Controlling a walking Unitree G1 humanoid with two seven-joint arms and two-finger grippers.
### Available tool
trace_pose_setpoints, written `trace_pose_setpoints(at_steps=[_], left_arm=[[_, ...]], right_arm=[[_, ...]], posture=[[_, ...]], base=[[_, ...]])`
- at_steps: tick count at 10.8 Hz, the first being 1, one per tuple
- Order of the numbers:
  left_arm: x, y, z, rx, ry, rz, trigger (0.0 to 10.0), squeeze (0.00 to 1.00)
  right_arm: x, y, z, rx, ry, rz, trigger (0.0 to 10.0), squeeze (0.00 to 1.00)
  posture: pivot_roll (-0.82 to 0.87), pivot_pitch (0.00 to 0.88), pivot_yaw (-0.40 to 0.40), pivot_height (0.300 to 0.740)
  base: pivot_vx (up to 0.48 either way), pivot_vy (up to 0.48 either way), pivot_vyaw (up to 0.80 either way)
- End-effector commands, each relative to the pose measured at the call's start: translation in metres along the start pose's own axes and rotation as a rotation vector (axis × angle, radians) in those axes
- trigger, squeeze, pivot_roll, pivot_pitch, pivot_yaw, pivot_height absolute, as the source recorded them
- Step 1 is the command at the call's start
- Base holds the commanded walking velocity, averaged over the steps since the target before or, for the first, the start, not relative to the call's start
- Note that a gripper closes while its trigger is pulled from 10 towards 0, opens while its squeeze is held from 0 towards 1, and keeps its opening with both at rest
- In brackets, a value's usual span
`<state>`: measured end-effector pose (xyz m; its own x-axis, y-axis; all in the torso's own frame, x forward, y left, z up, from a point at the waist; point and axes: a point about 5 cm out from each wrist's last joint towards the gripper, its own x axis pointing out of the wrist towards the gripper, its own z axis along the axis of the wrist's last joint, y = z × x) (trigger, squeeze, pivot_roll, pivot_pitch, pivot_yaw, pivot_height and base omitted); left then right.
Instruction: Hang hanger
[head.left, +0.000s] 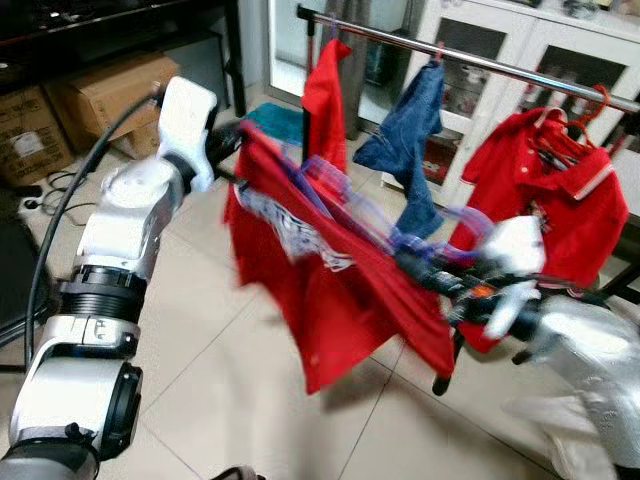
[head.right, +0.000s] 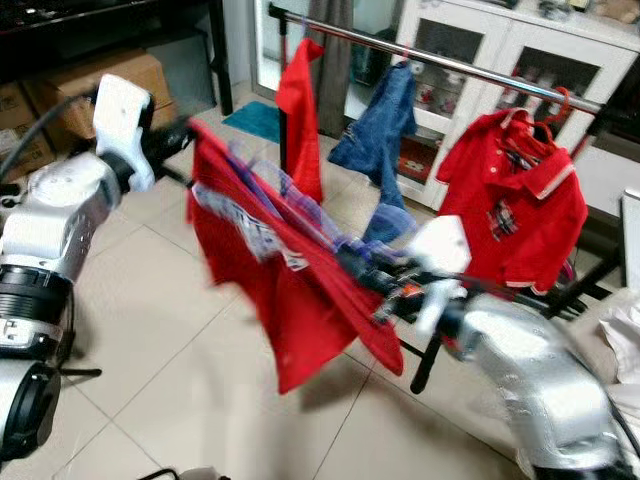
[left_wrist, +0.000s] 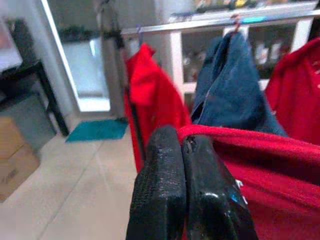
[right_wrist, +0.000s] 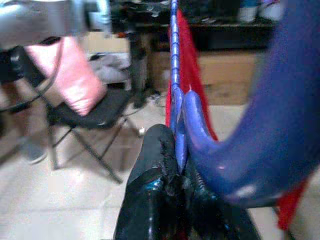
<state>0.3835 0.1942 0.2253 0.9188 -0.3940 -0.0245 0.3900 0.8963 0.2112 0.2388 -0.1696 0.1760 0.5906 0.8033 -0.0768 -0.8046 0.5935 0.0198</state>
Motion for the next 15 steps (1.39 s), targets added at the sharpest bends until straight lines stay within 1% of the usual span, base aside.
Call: trace_pose_setpoints(at_steps=[1, 2, 3, 4, 5, 6, 7, 8, 9, 10, 11, 12, 13, 14, 15], left_arm=[[-0.005, 0.018, 0.016, 0.013, -0.064, 0.082, 0.0, 0.0], [-0.003, 0.014, 0.031, 0.007, -0.13, 0.028, 0.0, 0.0], [-0.001, 0.009, 0.033, -0.014, -0.143, -0.022, 0.0, 0.0], [0.002, 0.005, 0.02, -0.03, -0.097, -0.025, 0.0, 0.0], [0.004, -0.002, -0.001, -0.097, -0.045, -0.003, 0.0, 0.0], [0.005, -0.013, -0.018, -0.139, -0.011, -0.004, 0.0, 0.0], [0.005, -0.03, -0.036, -0.237, -0.001, -0.001, 0.0, 0.0], [0.006, -0.043, -0.037, -0.246, -0.006, -0.049, 0.0, 0.0], [0.009, -0.072, -0.028, -0.26, -0.048, -0.196, 0.0, 0.0], [0.01, -0.095, -0.022, -0.266, -0.068, -0.292, 0.0, 0.0], [0.012, -0.129, -0.009, -0.287, -0.091, -0.399, 0.0, 0.0], [0.014, -0.139, -0.005, -0.281, -0.097, -0.42, 0.0, 0.0], [0.018, -0.136, 0.003, -0.281, -0.12, -0.366, 0.0, 0.0], [0.012, -0.13, 0.006, -0.282, -0.108, -0.399, 0.0, 0.0], [0.007, -0.13, -0.003, -0.275, -0.073, -0.415, 0.0, 0.0]], right_arm=[[-0.009, 0.0, -0.011, -0.027, 0.096, 0.018, 10.0, 0.0], [-0.012, -0.008, -0.029, -0.102, 0.253, -0.056, 10.0, 0.0], [-0.008, -0.011, -0.022, -0.044, 0.15, -0.095, 10.0, 0.0], [0.0, -0.012, -0.004, 0.084, -0.065, -0.124, 10.0, 0.0], [0.006, -0.014, 0.015, 0.233, -0.307, -0.16, 10.0, 0.0], [0.01, -0.013, 0.025, 0.321, -0.447, -0.16, 10.0, 0.0], [0.018, -0.013, 0.033, 0.437, -0.572, -0.194, 10.0, 0.0], [0.022, -0.016, 0.037, 0.475, -0.604, -0.237, 10.0, 0.0], [0.032, -0.019, 0.04, 0.48, -0.605, -0.306, 10.0, 0.0], [0.041, -0.02, 0.038, 0.451, -0.564, -0.356, 10.0, 0.0], [0.051, -0.018, 0.041, 0.428, -0.563, -0.378, 10.0, 0.0], [0.054, -0.014, 0.043, 0.376, -0.543, -0.357, 10.0, 0.0], [0.061, 0.0, 0.04, 0.147, -0.411, -0.281, 10.0, 0.0], [0.044, -0.02, 0.046, 0.441, -0.597, -0.392, 10.0, 0.0], [0.035, -0.027, 0.054, 0.567, -0.715, -0.39, 10.0, 0.0]], posture=[[0.05, 0.0, -0.048, 0.74], [0.05, 0.0, -0.05, 0.74], [0.05, 0.0, -0.048, 0.74], [0.05, 0.0, -0.045, 0.74], [0.05, 0.0, -0.043, 0.74], [0.05, 0.0, -0.039, 0.74], [0.04, 0.0, -0.036, 0.74], [0.04, 0.0, -0.037, 0.74], [0.04, 0.0, -0.041, 0.74], [0.04, 0.0, -0.042, 0.74], [0.05, 0.0, -0.045, 0.74], [0.05, 0.0, -0.043, 0.74], [0.04, 0.0, -0.035, 0.74], [0.04, 0.0, -0.031, 0.74], [0.04, 0.0, -0.028, 0.74]], base=[[0.0, 0.0, 0.0], [0.0, 0.0, 0.0], [0.0, 0.0, 0.0], [0.0, 0.0, 0.0], [0.0, 0.0, 0.0], [0.0, 0.0, 0.0], [0.0, 0.0, 0.0], [0.0, 0.0, 0.0], [0.0, 0.0, 0.0], [0.0, 0.0, 0.0], [0.0, 0.0, 0.0], [0.0, 0.0, 0.0], [0.0, 0.0, 0.0], [0.0, 0.0, 0.0], [0.0, 0.0, 0.0]])
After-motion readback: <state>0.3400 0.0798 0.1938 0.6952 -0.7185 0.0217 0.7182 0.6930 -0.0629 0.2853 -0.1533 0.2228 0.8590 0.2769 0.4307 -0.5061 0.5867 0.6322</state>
